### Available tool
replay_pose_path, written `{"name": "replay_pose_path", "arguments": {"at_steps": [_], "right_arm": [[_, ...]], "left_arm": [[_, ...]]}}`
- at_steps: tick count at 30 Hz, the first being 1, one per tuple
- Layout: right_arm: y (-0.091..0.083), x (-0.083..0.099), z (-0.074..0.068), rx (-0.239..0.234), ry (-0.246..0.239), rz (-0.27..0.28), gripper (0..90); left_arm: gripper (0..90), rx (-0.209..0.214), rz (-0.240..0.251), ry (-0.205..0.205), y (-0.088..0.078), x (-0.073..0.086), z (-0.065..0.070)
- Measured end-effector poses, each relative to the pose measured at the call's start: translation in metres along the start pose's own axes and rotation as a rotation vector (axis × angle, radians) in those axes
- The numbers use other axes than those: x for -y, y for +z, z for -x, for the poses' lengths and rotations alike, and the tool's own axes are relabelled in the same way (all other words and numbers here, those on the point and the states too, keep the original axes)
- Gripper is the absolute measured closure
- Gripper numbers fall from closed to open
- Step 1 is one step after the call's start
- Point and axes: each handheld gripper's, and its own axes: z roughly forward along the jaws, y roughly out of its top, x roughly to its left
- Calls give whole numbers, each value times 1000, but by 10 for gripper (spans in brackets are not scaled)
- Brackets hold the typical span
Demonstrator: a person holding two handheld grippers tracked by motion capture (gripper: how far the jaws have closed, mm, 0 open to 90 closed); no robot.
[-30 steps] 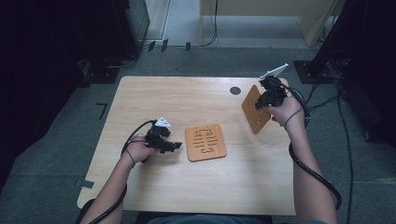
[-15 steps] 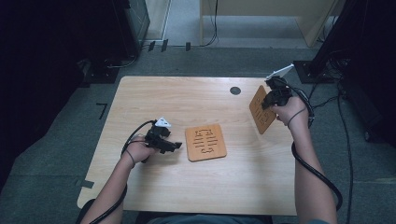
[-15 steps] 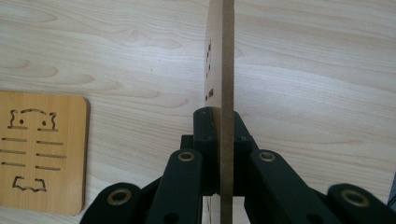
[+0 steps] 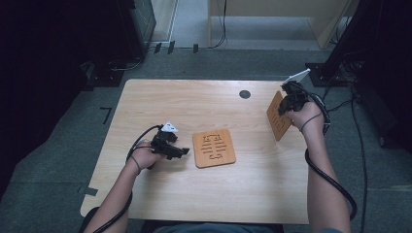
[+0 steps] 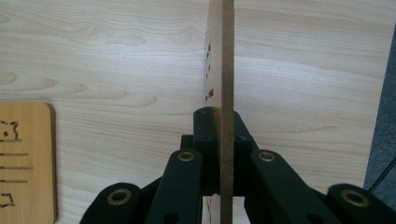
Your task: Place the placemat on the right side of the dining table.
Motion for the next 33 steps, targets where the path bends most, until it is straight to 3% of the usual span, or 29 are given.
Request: {"name": "replay_pose_path", "arguments": {"at_steps": [10, 15, 17, 33], "right_arm": [[2, 0, 12, -9, 44, 0, 874], [5, 0, 17, 23, 85, 5, 874], [7, 0, 23, -6, 107, 1, 873], [-4, 2, 32, -46, 111, 30, 836]], "left_arm": [[203, -1, 1, 1, 0, 0, 0], [202, -1, 1, 2, 0, 0, 0], [202, -2, 1, 4, 0, 0, 0], [194, -3, 1, 11, 1, 0, 2]]}}
